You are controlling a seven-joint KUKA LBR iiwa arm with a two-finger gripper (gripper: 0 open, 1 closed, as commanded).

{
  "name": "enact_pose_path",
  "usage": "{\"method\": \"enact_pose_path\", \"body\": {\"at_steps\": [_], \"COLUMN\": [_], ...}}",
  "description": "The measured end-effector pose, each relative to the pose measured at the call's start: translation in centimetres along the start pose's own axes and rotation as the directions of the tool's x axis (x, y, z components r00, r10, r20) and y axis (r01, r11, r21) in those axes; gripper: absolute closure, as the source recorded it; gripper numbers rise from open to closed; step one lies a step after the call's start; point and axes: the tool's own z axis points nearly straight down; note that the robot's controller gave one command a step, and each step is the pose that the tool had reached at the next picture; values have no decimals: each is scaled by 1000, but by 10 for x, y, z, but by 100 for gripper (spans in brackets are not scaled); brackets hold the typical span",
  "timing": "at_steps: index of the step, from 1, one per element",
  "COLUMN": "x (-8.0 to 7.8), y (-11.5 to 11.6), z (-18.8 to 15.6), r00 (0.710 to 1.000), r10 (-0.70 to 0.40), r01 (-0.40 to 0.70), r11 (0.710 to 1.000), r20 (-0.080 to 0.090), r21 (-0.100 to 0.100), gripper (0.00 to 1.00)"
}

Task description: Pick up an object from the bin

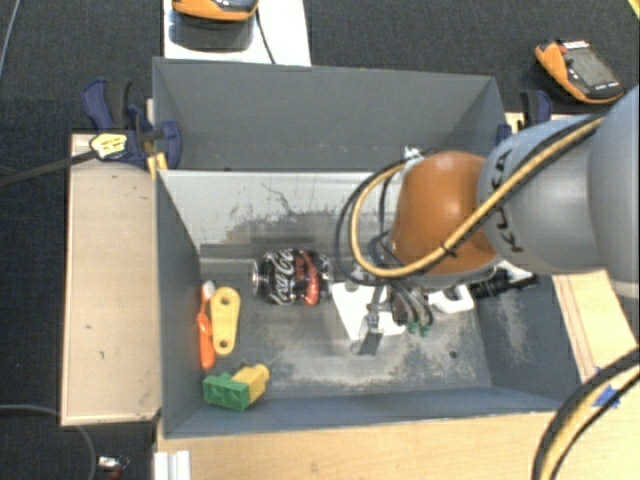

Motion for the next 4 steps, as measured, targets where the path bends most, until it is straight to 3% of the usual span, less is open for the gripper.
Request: {"method": "enact_pose_path", "body": {"at_steps": [1,2,3,4], "x": [9,27,50,33], "y": [-40,-37,-43,-38], "z": [30,30,29,29], "r00": [990,938,963,940], "r10": [-141,-346,-267,-340], "r01": [141,346,267,340], "r11": [990,938,964,940], "r20": [7,2,16,11], "r21": [-3,1,0,1], "gripper": [0,0,0,100]}}
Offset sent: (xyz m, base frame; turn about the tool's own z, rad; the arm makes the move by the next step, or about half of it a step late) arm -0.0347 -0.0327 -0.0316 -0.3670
